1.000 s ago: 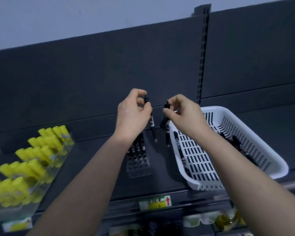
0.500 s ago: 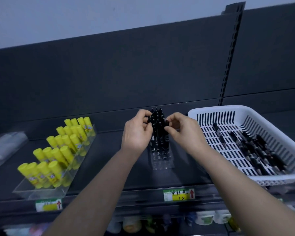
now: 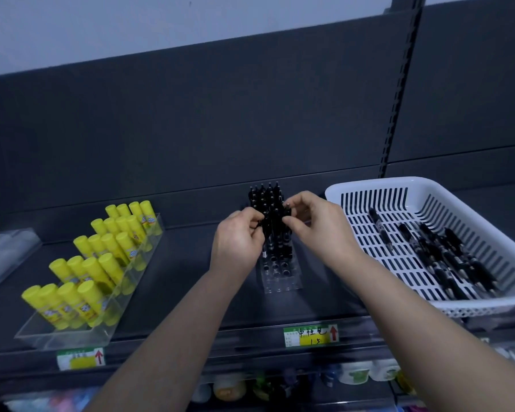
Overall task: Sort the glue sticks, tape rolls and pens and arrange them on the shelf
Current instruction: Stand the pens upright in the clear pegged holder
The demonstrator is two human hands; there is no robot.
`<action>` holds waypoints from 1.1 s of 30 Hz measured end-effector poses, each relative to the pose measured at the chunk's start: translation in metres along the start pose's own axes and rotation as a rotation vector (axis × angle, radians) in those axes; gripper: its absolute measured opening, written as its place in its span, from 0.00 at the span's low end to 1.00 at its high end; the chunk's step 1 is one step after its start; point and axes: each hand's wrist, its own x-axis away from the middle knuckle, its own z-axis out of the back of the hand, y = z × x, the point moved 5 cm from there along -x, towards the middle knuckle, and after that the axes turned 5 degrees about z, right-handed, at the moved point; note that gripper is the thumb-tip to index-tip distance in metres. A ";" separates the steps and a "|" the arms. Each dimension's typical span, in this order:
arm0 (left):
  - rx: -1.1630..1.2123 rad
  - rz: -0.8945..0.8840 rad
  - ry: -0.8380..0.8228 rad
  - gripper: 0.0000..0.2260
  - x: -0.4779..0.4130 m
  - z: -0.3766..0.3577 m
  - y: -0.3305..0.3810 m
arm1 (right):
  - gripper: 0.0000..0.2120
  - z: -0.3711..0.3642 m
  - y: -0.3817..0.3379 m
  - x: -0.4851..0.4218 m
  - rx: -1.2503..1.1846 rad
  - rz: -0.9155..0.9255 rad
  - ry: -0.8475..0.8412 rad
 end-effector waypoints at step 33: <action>0.002 0.032 0.099 0.11 -0.007 0.042 -0.004 | 0.18 -0.049 0.013 0.004 0.143 -0.021 -0.151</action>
